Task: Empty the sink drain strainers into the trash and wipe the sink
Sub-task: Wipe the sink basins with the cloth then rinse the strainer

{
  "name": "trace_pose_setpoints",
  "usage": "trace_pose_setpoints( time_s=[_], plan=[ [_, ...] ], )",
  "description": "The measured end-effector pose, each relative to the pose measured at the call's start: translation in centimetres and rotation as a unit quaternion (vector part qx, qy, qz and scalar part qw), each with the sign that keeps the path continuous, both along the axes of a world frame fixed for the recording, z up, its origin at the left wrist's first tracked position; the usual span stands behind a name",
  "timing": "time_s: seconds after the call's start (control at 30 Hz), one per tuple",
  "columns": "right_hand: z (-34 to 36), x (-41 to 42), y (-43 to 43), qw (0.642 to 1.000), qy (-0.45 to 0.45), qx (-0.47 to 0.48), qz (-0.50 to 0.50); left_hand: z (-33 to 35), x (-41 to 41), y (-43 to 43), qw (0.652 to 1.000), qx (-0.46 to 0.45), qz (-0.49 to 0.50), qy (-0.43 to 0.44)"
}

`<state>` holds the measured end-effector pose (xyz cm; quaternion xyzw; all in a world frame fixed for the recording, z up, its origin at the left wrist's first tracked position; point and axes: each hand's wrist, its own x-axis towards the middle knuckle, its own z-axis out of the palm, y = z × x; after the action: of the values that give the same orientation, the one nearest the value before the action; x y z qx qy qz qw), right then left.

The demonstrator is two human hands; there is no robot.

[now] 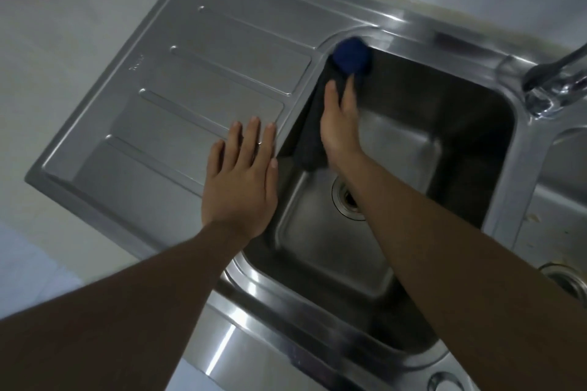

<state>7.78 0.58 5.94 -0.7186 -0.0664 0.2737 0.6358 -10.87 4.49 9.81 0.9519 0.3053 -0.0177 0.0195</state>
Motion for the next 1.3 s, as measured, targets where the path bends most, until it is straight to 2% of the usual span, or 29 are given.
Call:
trace_pose_setpoints(
  time_s=[0.07, 0.13, 0.27, 0.33, 0.4, 0.43, 0.47, 0.5, 0.57, 0.63, 0.7, 0.73, 0.8, 0.83, 0.87, 0.9, 0.97, 1.07, 1.17, 1.3],
  plan=[
    [0.9, 1.7, 1.0, 0.998, -0.062, 0.012, 0.003, 0.0, 0.0, 0.0, 1.000, 0.001, 0.000, 0.006],
    [0.2, 2.1, 0.9, 0.996, -0.078, -0.015, 0.038, 0.1, 0.0, 0.0, 1.000, 0.002, 0.001, 0.016],
    [-1.3, 2.7, 0.2, 0.993, 0.023, -0.083, 0.083, 0.4, 0.0, -0.1, 1.000, 0.000, 0.001, 0.024],
    [-1.0, 3.1, -0.2, 0.990, -0.040, -0.101, 0.090, 0.5, 0.0, -0.1, 1.000, 0.000, 0.001, 0.027],
    [-0.2, 3.3, -0.6, 0.979, -0.165, -0.083, 0.081, 0.4, 0.1, -0.2, 1.000, -0.003, -0.001, 0.027],
    [0.2, 3.5, -0.7, 0.963, -0.244, -0.079, 0.084, 0.4, 0.1, -0.1, 1.000, -0.005, -0.001, 0.025],
    [0.7, 3.8, -0.8, 0.934, -0.332, -0.093, 0.095, 0.4, 0.1, 0.0, 1.000, -0.007, -0.001, 0.025],
    [1.2, 4.4, -1.1, 0.889, -0.423, -0.131, 0.115, 0.5, 0.1, 0.0, 1.000, -0.009, -0.001, 0.025],
    [2.2, 6.6, -1.8, 0.773, -0.561, -0.239, 0.175, 0.4, 0.0, 0.0, 1.000, -0.010, -0.002, 0.023],
    [2.8, 9.0, -3.2, 0.674, -0.631, -0.307, 0.230, 0.5, 0.0, 0.0, 1.000, -0.008, -0.002, 0.022],
    [2.4, 10.7, -5.1, 0.577, -0.703, -0.332, 0.250, 0.5, 0.1, 0.0, 1.000, -0.007, -0.004, 0.019],
    [1.9, 11.2, -6.3, 0.518, -0.731, -0.355, 0.269, 0.4, 0.1, 0.0, 1.000, -0.007, -0.005, 0.017],
    [0.6, 11.5, -8.7, 0.379, -0.736, -0.443, 0.343, 0.4, 0.1, 0.0, 1.000, -0.004, -0.005, 0.017],
    [0.2, 11.3, -9.8, 0.333, -0.716, -0.485, 0.375, 0.4, 0.1, 0.0, 1.000, 0.000, -0.005, 0.018],
    [0.0, 11.2, -10.5, 0.318, -0.693, -0.512, 0.396, 0.3, 0.1, 0.0, 1.000, 0.004, -0.005, 0.018],
    [0.0, 11.3, -10.7, 0.322, -0.688, -0.510, 0.404, 0.2, 0.1, 0.1, 1.000, 0.005, -0.006, 0.017],
    [0.4, 11.9, -9.9, 0.316, -0.722, -0.479, 0.386, 0.1, 0.1, 0.2, 1.000, 0.005, -0.006, 0.014],
    [2.5, 11.7, -8.3, 0.279, -0.733, -0.490, 0.382, 0.2, 0.1, 0.2, 1.000, 0.005, -0.009, 0.015],
    [3.2, 11.3, -10.0, 0.281, -0.658, -0.550, 0.432, 0.3, 0.0, 0.2, 1.000, 0.005, -0.006, 0.018],
    [3.5, 10.8, -13.4, 0.255, -0.557, -0.634, 0.472, 0.3, 0.2, 0.2, 1.000, 0.009, -0.007, 0.019]
  ],
)
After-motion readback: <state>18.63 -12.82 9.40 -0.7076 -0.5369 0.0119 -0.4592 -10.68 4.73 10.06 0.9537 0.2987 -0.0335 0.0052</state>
